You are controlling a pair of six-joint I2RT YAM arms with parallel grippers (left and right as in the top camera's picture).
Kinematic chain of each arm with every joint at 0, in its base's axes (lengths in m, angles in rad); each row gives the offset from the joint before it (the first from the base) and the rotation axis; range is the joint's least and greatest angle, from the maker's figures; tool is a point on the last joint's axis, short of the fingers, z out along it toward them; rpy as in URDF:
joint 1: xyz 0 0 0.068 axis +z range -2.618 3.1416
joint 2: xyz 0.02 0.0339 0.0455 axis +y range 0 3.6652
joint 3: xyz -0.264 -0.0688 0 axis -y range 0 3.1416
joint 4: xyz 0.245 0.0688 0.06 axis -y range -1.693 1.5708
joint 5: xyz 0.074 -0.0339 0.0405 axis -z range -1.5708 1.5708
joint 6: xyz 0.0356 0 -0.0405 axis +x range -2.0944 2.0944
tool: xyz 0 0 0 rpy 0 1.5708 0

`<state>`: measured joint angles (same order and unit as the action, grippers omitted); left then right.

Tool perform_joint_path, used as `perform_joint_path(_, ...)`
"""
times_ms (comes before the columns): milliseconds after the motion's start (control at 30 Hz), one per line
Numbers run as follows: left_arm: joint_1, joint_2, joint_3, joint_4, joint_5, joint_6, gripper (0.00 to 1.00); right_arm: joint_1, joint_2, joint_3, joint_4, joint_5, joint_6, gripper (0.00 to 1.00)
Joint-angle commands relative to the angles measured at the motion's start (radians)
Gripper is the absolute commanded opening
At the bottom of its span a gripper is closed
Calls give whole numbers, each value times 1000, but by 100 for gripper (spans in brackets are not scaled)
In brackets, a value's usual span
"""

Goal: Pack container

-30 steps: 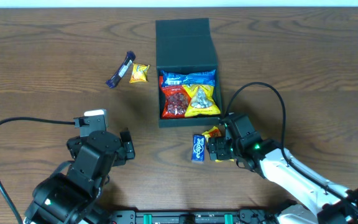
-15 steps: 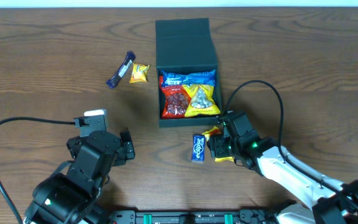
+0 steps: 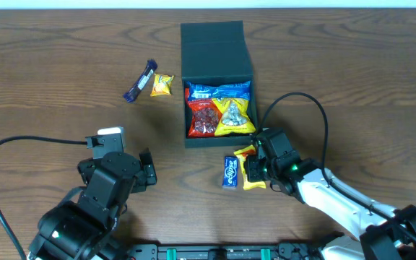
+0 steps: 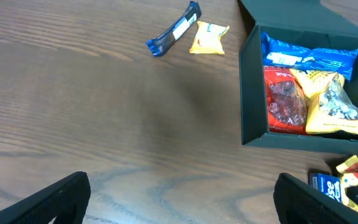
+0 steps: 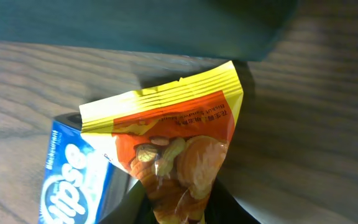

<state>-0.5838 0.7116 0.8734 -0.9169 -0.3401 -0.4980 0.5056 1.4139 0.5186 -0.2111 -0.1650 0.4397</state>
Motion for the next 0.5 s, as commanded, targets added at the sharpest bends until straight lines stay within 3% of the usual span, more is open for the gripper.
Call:
perform_joint_path(0,3,1,-1,-3,-7,-7,95,6,9,-9,14,-35,0,21)
perform_joint_path(467,3,1,-1,-3,-7,-8,96,6,-69,83,-72,-112,-30,13)
